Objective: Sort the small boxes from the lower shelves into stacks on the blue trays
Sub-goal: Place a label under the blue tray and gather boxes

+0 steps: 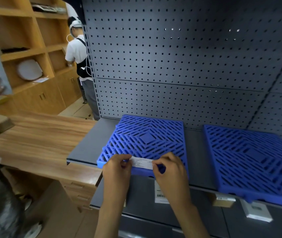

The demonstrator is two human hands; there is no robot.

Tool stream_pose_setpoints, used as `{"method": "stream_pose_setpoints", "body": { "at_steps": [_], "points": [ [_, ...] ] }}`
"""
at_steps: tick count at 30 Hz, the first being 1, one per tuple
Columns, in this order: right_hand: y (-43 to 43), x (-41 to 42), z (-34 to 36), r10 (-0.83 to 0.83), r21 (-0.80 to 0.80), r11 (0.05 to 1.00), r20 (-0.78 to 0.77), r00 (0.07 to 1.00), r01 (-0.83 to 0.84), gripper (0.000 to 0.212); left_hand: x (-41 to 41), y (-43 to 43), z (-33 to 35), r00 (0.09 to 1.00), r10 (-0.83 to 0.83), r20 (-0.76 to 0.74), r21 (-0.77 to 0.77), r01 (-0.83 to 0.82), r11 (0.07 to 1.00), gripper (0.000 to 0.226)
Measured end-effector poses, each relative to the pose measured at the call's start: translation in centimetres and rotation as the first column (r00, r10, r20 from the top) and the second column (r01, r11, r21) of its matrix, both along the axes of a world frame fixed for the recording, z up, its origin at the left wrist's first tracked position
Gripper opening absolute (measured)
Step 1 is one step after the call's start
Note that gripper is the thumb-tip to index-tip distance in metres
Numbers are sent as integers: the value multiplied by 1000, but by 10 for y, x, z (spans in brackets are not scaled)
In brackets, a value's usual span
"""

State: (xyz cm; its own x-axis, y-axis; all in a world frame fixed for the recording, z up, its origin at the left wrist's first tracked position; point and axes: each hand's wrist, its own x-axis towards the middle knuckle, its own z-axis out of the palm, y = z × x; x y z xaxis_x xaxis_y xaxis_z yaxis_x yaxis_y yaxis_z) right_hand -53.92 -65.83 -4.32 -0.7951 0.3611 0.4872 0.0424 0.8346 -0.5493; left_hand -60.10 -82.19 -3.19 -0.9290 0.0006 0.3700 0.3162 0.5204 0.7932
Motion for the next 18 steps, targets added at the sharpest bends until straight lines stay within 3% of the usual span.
{"method": "stream_pose_setpoints", "body": {
  "at_steps": [9, 18],
  "points": [
    [-6, 0, 5, -32, 20, 999, 33, 999, 31, 11, -3, 1, -6, 1000, 2, -21, 7, -1, 1000, 16],
    [16, 39, 25, 104, -30, 994, 64, 992, -103, 19, 21, -3, 10, 980, -82, -181, -84, 68, 994, 21]
  ]
}}
